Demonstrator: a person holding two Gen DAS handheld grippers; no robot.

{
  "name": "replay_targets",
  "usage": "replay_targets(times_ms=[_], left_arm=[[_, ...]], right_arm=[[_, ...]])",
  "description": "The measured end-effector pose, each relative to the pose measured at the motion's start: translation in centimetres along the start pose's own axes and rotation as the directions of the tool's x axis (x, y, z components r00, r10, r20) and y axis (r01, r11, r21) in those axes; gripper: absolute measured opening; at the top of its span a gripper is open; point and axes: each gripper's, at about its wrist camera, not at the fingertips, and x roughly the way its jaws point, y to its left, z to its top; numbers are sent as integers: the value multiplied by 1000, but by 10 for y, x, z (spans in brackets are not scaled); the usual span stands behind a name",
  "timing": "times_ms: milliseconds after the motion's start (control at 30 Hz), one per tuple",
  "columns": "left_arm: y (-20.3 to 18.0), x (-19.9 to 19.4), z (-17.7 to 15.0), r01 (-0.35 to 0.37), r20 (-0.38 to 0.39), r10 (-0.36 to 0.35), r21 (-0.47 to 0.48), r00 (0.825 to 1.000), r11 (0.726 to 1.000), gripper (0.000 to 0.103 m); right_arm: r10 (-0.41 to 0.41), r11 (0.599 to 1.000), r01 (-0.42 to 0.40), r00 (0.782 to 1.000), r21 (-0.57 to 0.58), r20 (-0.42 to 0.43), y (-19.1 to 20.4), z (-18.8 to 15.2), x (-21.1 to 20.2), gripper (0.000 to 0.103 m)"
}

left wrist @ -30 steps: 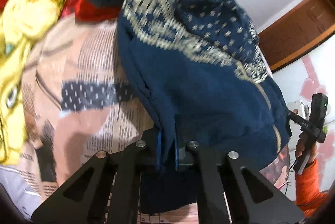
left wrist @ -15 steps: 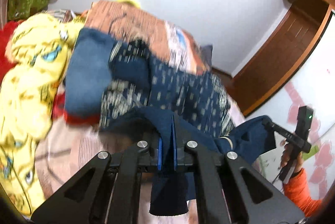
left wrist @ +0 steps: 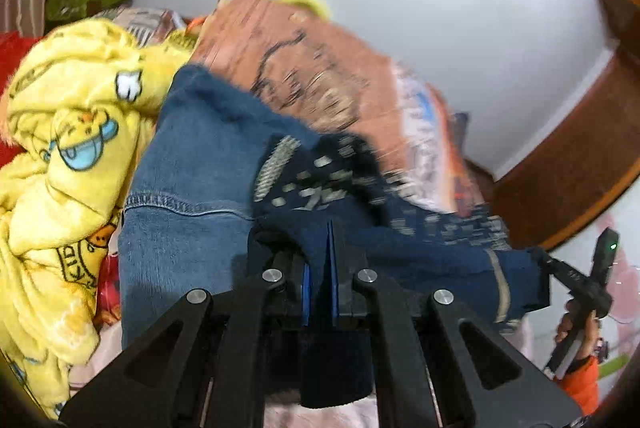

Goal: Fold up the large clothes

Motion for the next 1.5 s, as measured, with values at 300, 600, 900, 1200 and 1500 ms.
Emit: replay_targets(times_ms=[300,600,900,1200,1500], left_arm=[[5,26,-15,-46,-21,48,90,999,995,10],[-39,-1,-27,-201,-2,213,318,977,926,31],[-78,-41,-73,-217,75,205,447,976,868,89],[-80,2,-108,-211,-33,260,490,965,846,90],[-71,13,-88,-229,-11,260,437,966,870,90]], right_arm=[[5,999,-3,999,35,-46,-15,-16,37,9],[-86,991,78,994,-109,-69,10,-22,-11,42],[-7,985,-6,997,-170,-76,34,-58,-50,50],[1,977,-30,991,-211,-137,51,-86,-31,50],[21,987,-52,979,-149,-201,52,-78,15,50]])
